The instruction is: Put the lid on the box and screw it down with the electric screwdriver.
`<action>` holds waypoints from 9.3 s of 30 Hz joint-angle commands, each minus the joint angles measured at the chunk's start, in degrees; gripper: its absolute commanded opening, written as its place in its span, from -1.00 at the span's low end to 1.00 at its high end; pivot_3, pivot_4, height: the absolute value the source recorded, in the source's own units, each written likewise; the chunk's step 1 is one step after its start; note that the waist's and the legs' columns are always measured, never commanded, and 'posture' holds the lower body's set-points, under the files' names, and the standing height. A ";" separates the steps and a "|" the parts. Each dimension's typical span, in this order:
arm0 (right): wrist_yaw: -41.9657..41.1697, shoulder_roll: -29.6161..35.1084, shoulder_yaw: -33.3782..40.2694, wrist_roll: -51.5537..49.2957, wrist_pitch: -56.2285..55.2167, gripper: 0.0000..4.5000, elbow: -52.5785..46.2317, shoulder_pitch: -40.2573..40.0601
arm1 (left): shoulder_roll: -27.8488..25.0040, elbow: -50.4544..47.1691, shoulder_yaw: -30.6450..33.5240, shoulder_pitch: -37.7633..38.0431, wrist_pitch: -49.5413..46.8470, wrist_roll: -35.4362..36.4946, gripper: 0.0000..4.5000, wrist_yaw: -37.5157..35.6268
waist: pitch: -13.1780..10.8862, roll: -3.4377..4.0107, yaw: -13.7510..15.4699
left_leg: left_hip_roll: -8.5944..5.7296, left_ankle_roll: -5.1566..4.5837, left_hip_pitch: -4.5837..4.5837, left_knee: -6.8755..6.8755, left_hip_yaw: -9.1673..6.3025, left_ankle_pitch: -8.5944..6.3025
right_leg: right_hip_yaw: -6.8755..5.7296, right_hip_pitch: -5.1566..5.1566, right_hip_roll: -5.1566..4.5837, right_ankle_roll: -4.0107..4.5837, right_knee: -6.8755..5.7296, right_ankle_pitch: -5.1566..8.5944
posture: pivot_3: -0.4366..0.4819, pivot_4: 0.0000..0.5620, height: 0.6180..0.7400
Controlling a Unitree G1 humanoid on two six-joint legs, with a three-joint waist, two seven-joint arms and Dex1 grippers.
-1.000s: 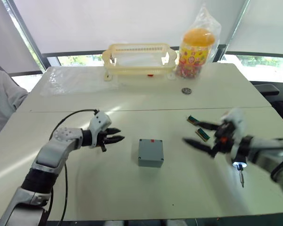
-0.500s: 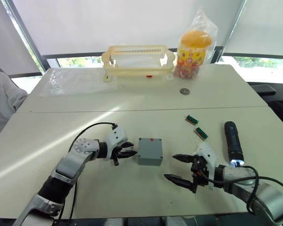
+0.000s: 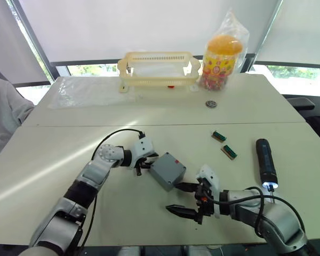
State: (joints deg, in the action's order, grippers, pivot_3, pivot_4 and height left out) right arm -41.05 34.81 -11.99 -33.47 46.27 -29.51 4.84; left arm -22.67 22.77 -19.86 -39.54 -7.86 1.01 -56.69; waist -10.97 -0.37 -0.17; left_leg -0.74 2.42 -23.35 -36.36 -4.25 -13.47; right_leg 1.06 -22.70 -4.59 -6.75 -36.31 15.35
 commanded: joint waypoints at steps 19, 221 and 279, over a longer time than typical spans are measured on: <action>-7.68 5.96 2.68 10.32 -13.31 0.99 12.08 7.19 | -14.87 -24.59 5.13 16.13 -11.19 1.41 -0.22 -2.62 | 0.10 -0.07 -1.59 | 0.12 0.00 0.27 0.13 0.06 0.00 | 0.11 -0.07 0.08 0.02 -0.52 0.03 | -0.05 -0.47 1.00; -7.18 0.83 7.46 8.60 -8.50 -0.98 11.06 18.19 | -18.02 -40.71 11.36 9.33 -31.10 23.18 -0.22 -1.46 | 0.08 -0.13 -0.68 | 0.05 0.16 0.04 0.03 0.27 0.10 | 0.34 -0.51 0.02 0.02 -0.84 0.01 | -0.05 -0.47 1.00; -2.35 31.47 27.47 -3.64 36.19 0.96 25.35 33.21 | -11.43 -40.09 7.27 1.09 -26.21 24.72 -0.22 -6.07 | 0.09 -0.07 -0.85 | 0.08 0.14 0.02 0.02 0.41 0.08 | 0.41 -0.54 0.00 0.03 -0.80 0.02 | -0.05 -0.47 1.00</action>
State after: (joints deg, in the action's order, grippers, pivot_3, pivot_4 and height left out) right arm -41.95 64.35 15.40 -34.75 77.08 -4.20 35.67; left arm -34.51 -15.38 -12.63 -37.38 -35.46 25.57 -62.56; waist -10.88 -0.45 -1.02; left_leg -0.66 2.55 -23.32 -36.31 -3.82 -13.39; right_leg 1.48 -23.26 -4.58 -6.71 -37.11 15.36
